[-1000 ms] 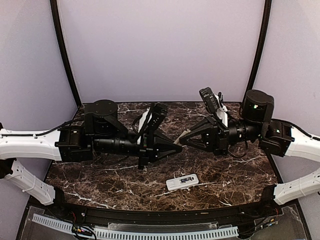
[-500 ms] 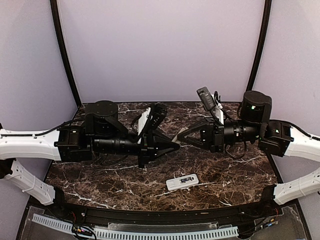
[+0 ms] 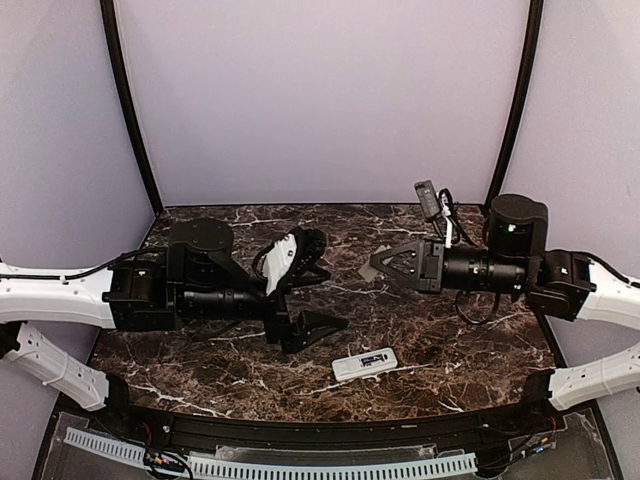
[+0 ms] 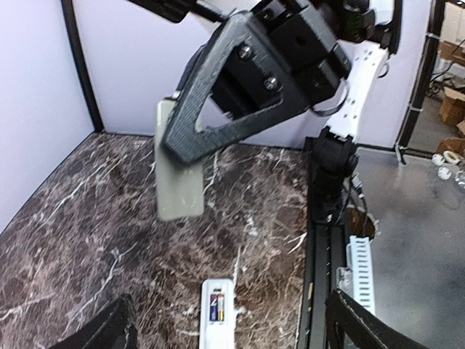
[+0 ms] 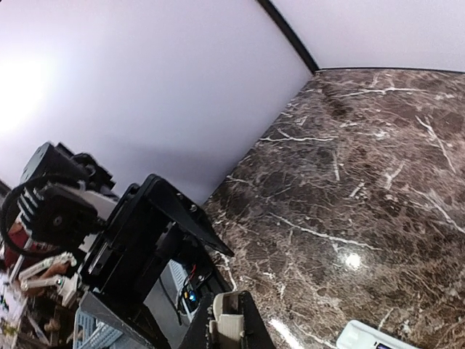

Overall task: Load the batteries into the remote control
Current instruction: Adjust the remote control without the battery cover at the center of the board.

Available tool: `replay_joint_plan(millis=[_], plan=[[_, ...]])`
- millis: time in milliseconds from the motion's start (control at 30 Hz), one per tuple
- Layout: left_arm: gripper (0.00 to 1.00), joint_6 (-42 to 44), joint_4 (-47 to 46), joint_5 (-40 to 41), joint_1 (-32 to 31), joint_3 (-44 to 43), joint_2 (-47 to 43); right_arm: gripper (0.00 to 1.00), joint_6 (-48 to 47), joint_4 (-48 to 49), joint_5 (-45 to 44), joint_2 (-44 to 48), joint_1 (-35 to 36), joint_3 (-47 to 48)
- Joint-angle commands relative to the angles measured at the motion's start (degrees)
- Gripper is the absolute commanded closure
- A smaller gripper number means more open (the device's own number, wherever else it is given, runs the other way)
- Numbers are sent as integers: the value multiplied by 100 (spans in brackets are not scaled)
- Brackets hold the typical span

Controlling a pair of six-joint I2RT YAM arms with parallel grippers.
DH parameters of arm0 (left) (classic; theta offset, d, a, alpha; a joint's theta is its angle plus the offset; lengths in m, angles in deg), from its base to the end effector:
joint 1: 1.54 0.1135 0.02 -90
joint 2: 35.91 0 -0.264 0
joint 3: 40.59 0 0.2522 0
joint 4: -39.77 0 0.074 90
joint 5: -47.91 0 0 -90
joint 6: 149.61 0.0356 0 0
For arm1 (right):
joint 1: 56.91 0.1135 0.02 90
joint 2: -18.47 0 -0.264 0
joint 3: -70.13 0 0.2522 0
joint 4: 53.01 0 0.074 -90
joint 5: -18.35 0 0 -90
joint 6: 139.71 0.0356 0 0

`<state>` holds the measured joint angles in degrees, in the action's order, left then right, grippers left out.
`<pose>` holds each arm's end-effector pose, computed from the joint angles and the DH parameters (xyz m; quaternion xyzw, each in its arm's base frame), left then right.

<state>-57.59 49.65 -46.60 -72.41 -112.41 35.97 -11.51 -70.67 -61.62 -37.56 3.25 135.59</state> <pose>0.0950 -0.2824 0.3452 0.4749 0.6004 -0.3882 0.5131 0.1087 0.2019 0.3582 -0.1996 0.7284 0.5366 0.3762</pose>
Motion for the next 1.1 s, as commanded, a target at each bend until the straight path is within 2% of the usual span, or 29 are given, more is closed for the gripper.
replay_joint_plan(millis=[0, 167, 433, 667, 733, 900, 1067], plan=[[9, 524, 766, 1239, 12, 345, 305, 100, 1219, -214, -1376, 120, 20, -682], [6, 575, 1104, 1338, -9, 354, 1484, 100, 1875, 446, -1640, 229, 7, -1732], [2, 963, 529, 808, -14, 182, 2829, 100, 2050, 1301, -1193, 37, -248, -2811], [3, 792, 101, 962, 6, -75, 3693, 100, 1987, 1899, -804, -52, -515, -3306], [6, 672, 53, 927, 26, -114, 3822, 100, 1905, 1913, -715, -83, -567, -3317], [27, 453, 317, 539, 82, -291, 3997, 100, 1820, 1857, -563, -175, -602, -3240], [47, 377, 1205, 142, 126, -527, 4003, 100, 1868, 1962, -446, -314, -602, -3216]])
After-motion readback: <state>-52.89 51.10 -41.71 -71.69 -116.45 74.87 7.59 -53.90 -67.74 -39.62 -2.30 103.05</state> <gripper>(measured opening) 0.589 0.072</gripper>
